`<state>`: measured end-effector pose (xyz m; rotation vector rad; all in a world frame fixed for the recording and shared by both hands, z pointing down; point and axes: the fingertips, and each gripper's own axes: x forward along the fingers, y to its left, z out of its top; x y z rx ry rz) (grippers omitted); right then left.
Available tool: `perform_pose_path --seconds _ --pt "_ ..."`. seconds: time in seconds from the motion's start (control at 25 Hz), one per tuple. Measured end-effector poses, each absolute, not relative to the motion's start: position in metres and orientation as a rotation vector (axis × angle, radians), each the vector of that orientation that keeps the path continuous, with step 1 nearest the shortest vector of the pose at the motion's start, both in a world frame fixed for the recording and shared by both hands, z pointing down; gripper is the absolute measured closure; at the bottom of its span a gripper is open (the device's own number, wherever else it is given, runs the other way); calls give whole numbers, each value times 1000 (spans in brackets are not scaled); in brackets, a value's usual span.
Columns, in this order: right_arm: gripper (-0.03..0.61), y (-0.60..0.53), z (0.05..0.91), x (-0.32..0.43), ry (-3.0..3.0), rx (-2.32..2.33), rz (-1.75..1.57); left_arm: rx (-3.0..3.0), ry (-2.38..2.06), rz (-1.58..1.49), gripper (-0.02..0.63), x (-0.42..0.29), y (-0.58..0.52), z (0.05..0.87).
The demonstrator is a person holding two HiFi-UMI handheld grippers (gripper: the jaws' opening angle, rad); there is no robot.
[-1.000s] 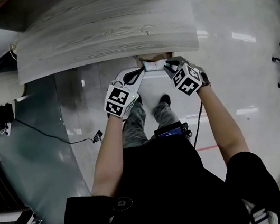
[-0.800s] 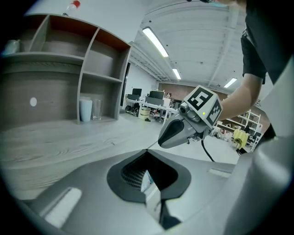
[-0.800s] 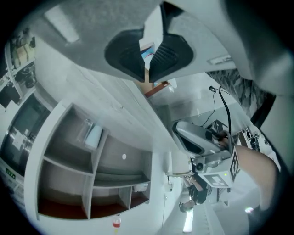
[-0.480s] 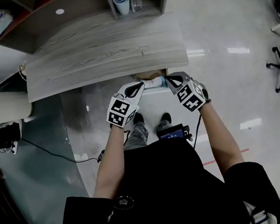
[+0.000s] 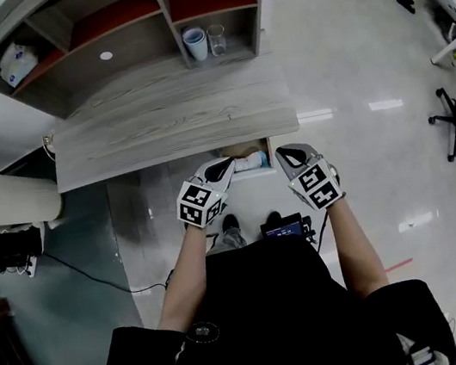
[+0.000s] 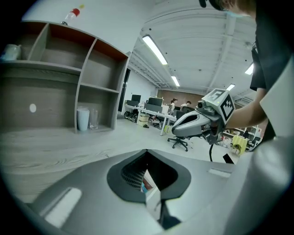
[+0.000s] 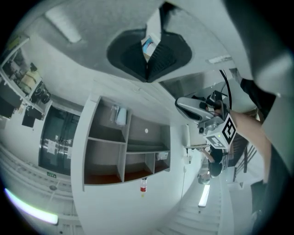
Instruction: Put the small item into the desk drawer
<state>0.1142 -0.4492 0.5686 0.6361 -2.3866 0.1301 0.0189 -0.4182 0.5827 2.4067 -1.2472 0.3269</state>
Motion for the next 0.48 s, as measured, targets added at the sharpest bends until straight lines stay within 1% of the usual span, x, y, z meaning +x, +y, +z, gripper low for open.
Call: perform_pose_path --seconds 0.2,0.48 --pt "575 -445 558 128 -2474 716 305 2394 -1258 323 612 24 -415 578" --pt "575 -446 555 148 -2508 726 371 2348 -1308 325 612 34 -415 577"
